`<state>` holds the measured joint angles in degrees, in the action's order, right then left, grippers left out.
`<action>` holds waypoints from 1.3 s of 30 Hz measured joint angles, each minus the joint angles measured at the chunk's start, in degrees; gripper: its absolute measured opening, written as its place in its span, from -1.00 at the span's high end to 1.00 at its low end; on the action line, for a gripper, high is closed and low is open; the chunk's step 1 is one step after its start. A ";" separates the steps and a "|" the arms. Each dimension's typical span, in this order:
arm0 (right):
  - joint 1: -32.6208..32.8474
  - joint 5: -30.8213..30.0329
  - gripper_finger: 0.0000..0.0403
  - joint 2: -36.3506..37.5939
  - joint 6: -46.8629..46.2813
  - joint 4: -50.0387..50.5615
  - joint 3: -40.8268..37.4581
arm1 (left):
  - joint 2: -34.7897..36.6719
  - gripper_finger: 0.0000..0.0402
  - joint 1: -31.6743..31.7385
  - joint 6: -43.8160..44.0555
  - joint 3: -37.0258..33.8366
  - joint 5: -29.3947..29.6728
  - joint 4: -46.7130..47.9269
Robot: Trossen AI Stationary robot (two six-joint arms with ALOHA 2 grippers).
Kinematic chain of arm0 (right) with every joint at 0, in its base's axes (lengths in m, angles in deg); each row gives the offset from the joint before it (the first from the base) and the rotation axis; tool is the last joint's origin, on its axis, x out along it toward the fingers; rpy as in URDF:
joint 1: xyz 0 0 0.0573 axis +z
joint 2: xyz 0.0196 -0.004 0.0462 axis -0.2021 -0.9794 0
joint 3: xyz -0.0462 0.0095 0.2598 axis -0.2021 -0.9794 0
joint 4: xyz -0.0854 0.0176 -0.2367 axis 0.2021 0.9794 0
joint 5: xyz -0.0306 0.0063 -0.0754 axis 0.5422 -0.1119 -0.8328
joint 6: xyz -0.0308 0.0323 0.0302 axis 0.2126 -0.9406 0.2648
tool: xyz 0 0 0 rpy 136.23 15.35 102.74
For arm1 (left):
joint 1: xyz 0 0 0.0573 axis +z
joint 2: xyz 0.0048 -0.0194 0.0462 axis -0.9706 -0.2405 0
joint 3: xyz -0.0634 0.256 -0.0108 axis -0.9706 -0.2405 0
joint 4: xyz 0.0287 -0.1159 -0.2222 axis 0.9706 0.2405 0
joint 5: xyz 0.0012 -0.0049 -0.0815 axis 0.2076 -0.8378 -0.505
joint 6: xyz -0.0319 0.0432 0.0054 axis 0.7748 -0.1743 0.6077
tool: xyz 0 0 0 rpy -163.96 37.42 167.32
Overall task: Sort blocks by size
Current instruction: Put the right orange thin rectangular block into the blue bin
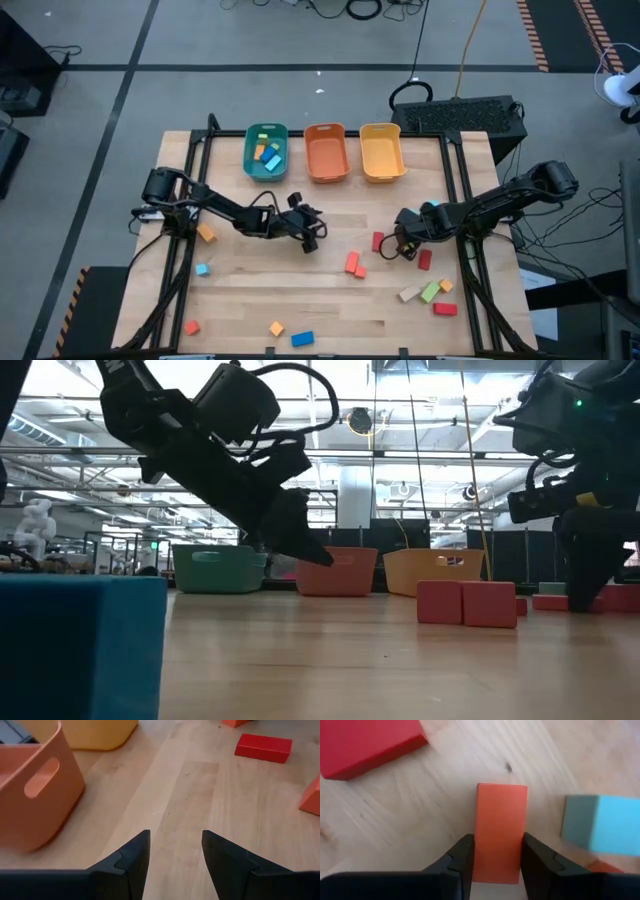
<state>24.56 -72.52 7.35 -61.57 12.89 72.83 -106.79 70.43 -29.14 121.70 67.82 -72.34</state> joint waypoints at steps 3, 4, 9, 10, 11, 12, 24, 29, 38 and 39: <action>-0.04 -2.03 0.46 -0.08 1.43 -3.98 0.00 | 0.00 0.09 0.00 -2.55 0.00 -0.32 -2.01; -0.04 -2.64 0.46 -0.06 2.25 -4.66 0.00 | 0.00 0.09 0.00 -2.61 0.00 -0.37 -2.99; 0.13 -6.99 0.45 -0.02 7.53 -11.03 0.01 | 0.02 0.09 0.21 4.62 0.67 -1.11 -8.12; 0.15 -8.25 0.44 -0.02 8.38 -11.87 0.00 | 0.02 0.09 0.34 6.20 1.14 -1.89 -8.13; 0.19 -9.51 0.44 -0.02 9.36 -12.87 0.00 | 0.02 0.09 0.56 7.93 1.60 -3.27 -8.15; 0.17 -10.56 0.44 -0.02 10.45 -13.78 0.00 | 0.02 0.09 0.88 9.73 2.07 -4.85 -8.09; 1.30 -16.54 0.45 0.00 23.81 -24.58 0.00 | -0.04 0.08 4.69 23.95 4.48 -15.36 -8.05; 1.86 -19.18 0.44 -0.01 26.10 -24.93 0.02 | -0.07 -0.12 6.29 29.26 4.48 -15.95 -7.97; 1.43 -21.26 0.44 -2.20 33.07 -31.94 0.10 | -0.11 -0.53 9.74 37.86 5.56 -20.19 -9.42; 1.28 -21.81 0.44 -2.80 33.58 -32.04 0.20 | -0.11 -0.54 9.79 37.90 5.85 -20.45 -9.33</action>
<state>25.84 -94.33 4.54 -27.98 -19.15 73.02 -106.90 80.22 8.76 127.55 47.38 -81.67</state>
